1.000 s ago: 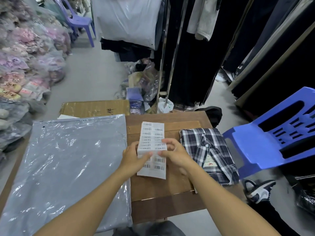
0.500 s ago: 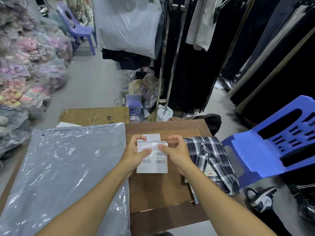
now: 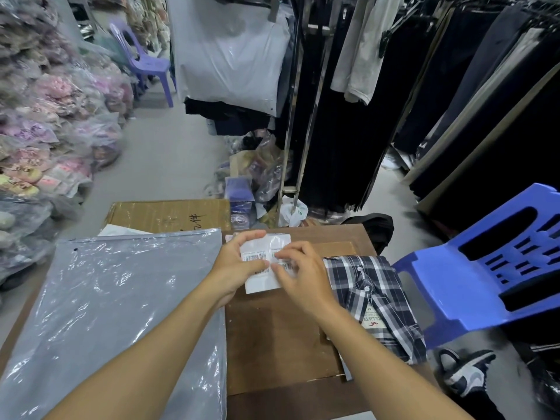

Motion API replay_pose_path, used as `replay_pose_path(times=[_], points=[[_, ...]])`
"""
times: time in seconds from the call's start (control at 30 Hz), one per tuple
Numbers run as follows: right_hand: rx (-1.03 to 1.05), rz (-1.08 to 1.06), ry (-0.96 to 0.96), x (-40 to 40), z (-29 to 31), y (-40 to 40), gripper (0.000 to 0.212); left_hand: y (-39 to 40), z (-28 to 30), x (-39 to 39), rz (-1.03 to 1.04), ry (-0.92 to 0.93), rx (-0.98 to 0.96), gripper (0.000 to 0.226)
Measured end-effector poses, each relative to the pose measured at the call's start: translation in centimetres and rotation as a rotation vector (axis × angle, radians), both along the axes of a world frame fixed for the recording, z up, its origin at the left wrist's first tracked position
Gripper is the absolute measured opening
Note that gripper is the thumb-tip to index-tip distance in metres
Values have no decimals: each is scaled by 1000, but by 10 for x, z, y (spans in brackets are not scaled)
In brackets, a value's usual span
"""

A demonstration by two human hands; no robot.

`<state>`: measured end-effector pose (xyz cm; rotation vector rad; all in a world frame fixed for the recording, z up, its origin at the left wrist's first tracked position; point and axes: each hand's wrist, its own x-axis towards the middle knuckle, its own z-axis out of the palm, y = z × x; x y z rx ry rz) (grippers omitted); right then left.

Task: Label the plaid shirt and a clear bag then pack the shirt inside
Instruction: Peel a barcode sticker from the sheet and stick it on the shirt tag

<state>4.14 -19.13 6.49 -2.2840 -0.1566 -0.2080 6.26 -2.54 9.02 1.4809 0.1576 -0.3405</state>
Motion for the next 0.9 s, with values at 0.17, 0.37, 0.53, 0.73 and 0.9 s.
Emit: replay_pose_path(times=[0.17,0.37,0.53,0.73,0.9], points=[[-41,2,-15,3,2,0,25,0,-1,0,-12,5,-13,62],[-140,-4,-53,6,2,3,23,-2,-1,0,-36,-26,58,62],[-229,18,-83,7,3,3,22,-4,1,1,-51,-58,135,62],[-205,10,-45,9,1,2,20,-4,1,2,-66,-88,199,62],[74,-136,150,14,4,-6,5,-6,-6,4,-28,-62,260,62]])
